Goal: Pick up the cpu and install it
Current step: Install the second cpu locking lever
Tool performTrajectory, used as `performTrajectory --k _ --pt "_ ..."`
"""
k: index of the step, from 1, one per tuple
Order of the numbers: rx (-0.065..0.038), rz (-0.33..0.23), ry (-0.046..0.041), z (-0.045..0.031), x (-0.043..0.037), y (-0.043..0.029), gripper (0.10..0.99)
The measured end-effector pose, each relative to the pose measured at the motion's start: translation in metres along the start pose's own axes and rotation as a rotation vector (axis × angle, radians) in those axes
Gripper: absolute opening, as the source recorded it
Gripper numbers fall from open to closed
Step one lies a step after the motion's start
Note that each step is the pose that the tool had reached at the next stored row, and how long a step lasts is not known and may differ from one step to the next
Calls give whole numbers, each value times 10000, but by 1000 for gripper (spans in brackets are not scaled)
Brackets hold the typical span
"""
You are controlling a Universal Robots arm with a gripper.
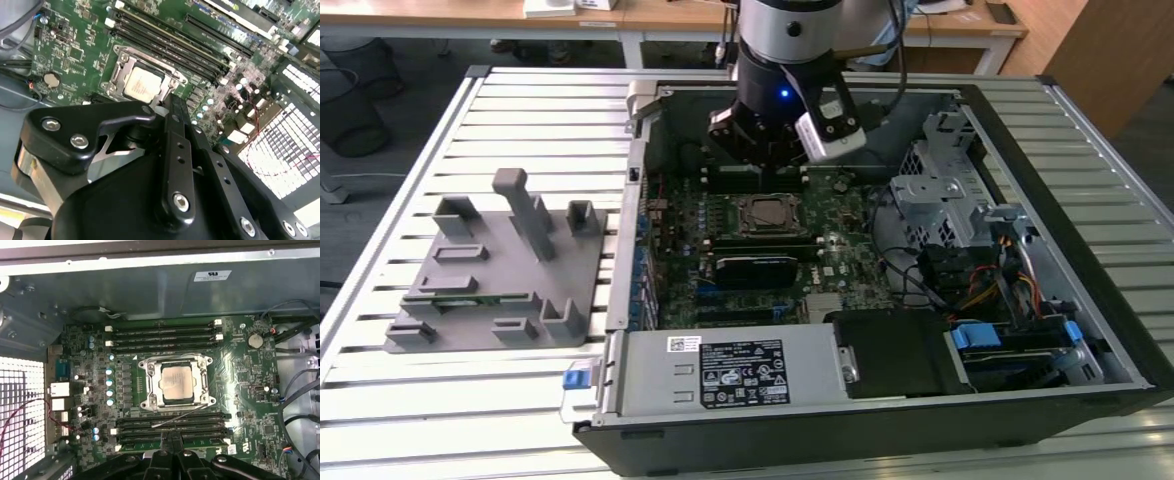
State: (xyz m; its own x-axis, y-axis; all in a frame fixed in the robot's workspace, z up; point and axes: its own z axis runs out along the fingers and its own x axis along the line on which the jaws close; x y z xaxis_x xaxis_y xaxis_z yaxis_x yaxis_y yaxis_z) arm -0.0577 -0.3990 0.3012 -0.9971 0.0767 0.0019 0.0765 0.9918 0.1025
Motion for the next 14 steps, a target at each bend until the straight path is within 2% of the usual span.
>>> performTrajectory --k 6,11,14 --pt "-3 16 133 96 -30 -8 106" --pt "-1 18 150 186 -38 -16 106" --pt "7 31 275 227 -57 -19 106"
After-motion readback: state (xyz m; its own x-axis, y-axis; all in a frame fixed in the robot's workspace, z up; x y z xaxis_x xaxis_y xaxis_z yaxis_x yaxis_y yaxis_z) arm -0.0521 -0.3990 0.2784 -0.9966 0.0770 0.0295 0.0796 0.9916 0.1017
